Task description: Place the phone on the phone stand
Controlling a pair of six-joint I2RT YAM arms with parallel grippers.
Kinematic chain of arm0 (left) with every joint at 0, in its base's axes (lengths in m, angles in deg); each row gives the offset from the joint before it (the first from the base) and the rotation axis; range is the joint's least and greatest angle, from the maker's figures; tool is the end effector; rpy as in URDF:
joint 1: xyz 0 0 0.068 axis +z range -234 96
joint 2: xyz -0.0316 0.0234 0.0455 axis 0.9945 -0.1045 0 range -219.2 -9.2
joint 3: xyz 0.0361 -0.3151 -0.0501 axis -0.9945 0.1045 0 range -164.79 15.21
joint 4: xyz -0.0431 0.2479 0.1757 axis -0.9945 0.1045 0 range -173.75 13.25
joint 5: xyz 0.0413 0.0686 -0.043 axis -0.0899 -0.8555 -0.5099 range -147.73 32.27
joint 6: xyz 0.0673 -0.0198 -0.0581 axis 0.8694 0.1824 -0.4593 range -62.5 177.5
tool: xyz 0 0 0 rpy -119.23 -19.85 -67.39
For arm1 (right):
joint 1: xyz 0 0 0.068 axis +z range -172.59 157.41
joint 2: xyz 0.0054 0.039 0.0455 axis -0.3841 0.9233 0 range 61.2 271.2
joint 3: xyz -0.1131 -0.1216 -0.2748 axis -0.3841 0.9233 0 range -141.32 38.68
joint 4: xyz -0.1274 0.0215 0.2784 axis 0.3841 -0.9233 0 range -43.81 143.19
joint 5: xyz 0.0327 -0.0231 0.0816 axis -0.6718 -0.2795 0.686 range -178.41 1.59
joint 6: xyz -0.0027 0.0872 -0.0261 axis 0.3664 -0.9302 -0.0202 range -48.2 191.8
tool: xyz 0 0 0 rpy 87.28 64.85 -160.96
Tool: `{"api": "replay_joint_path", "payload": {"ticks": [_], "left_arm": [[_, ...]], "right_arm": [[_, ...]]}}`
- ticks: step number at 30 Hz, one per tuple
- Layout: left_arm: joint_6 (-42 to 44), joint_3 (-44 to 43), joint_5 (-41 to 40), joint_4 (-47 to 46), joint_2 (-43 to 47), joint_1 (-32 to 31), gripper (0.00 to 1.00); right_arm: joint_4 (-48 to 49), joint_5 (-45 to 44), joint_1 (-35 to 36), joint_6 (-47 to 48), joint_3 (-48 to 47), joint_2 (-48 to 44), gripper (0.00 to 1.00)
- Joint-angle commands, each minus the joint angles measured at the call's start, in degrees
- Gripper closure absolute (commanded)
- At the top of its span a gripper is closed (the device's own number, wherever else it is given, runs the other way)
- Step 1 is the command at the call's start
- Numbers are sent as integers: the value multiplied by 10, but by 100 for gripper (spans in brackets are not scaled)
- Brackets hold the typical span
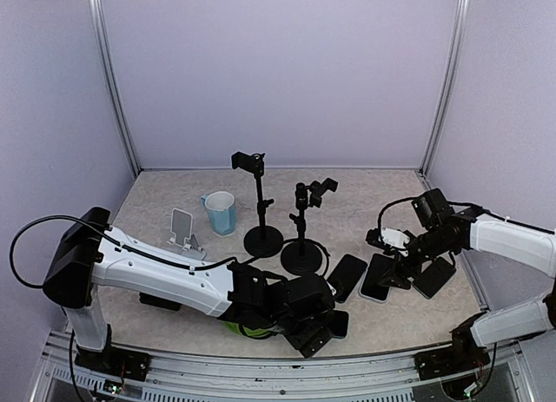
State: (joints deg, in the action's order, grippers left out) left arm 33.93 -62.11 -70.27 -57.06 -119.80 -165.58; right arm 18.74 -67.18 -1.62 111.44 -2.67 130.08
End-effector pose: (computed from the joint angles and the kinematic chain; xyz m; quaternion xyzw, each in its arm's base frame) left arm 0.0884 -0.4773 0.1634 0.4407 0.8534 -0.1404 0.2403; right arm 0.2370 0.1224 0.1914 -0.5197 0.8009 0.1378 0.2637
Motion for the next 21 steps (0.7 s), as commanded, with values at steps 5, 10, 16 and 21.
{"api": "replay_joint_path", "payload": {"ticks": [5, 10, 16, 21], "left_arm": [[-42, -8, -41, 21, 8, 2, 1], [-59, -7, -49, 25, 4, 2, 1], [-63, -15, -57, 36, -3, 2, 1], [-61, -24, -62, 40, -9, 2, 1]], "right_arm": [[35, -70, 67, -10, 5, 57, 3], [54, -92, 98, -10, 10, 83, 0], [89, -157, 135, -11, 27, 111, 0], [103, -182, 137, -12, 31, 135, 0]]}}
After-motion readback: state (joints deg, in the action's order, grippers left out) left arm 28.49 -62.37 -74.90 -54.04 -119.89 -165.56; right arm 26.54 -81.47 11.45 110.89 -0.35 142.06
